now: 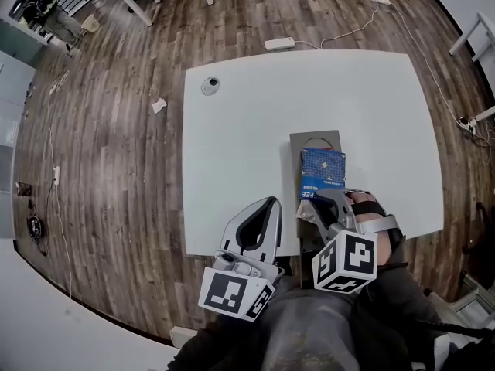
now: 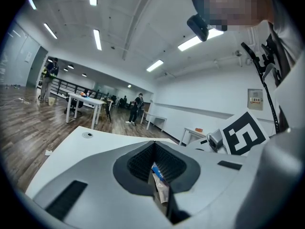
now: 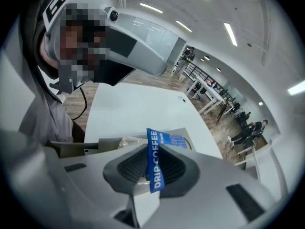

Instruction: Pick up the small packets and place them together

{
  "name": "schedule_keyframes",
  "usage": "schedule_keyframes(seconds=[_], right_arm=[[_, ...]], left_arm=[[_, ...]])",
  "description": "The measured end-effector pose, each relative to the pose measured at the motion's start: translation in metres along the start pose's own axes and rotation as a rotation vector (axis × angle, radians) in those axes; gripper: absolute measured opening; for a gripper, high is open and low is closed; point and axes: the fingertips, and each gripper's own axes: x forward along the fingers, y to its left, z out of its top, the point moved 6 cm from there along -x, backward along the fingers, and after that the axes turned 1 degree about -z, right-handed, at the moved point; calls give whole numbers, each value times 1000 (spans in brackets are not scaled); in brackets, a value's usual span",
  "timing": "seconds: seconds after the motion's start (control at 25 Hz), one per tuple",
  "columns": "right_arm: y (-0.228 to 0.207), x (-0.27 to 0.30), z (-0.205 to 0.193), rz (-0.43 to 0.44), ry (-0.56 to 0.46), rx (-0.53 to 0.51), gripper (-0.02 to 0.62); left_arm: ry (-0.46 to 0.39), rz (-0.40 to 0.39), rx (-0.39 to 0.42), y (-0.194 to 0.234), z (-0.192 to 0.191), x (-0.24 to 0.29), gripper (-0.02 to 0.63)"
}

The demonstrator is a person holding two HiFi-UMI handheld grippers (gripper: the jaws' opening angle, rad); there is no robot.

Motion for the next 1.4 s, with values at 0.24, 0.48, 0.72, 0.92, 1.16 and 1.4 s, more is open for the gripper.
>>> schedule_keyframes(seconds=[0.24, 0.48, 0.72, 0.92, 1.16, 1.4], right_arm=[[13, 5, -1, 59, -10, 25, 114], [19, -5, 2, 11, -19, 29, 137], [32, -27, 0, -31, -20, 19, 137], [52, -52, -5, -67, -22, 8, 137], [86, -75, -23, -88, -19, 36, 137], [133, -61, -51, 15, 2, 107, 137]], left_arm=[[6, -14, -6, -1, -6, -4, 3], [-9, -21, 5, -6, -5, -15, 3], [-47, -33, 18, -23, -2, -34, 3], [-82, -42, 32, -44, -4, -59, 3], [-96, -61, 49, -73, -16, -88, 3], [-68, -69, 54, -94, -33, -111, 3]])
